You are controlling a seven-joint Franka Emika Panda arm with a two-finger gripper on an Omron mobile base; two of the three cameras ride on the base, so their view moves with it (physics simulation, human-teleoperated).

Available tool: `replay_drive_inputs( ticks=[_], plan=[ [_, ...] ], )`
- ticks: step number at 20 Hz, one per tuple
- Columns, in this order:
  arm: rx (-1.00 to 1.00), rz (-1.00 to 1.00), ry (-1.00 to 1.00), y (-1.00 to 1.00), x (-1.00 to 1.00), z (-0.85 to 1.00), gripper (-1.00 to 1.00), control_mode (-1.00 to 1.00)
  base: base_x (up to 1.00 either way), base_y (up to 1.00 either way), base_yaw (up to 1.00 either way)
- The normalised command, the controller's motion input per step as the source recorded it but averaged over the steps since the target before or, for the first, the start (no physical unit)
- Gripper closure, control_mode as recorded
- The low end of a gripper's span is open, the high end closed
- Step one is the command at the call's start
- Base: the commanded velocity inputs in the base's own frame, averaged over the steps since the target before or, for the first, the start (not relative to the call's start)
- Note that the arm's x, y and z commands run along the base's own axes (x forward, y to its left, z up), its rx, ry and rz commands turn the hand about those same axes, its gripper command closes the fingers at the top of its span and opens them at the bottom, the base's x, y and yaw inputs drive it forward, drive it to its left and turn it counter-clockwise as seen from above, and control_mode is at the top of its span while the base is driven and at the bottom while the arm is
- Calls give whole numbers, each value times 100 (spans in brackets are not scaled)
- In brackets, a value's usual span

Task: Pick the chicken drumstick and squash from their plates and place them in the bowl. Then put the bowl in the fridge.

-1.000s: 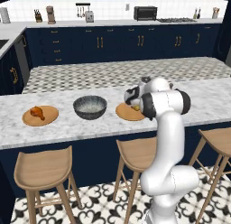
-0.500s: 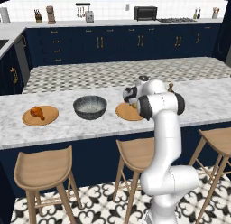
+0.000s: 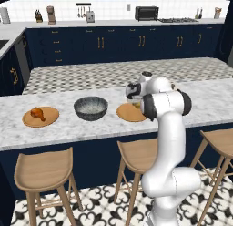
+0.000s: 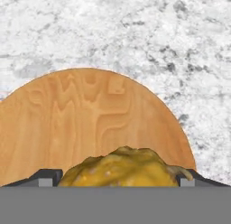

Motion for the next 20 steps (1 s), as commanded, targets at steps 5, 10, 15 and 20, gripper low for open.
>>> replay_drive_inputs(
  ticks=[5, 10, 15, 20],
  plan=[
    [0, -5, -43, 0, -100, 24, 100, -100, 0, 0, 0],
    [10, -3, 0, 4, -88, 95, 100, -100, 0, 0, 0],
    [13, 0, 9, 41, -26, 98, 100, -100, 0, 0, 0],
    [-3, 0, -1, 77, -1, 41, 100, -100, 0, 0, 0]
  ],
)
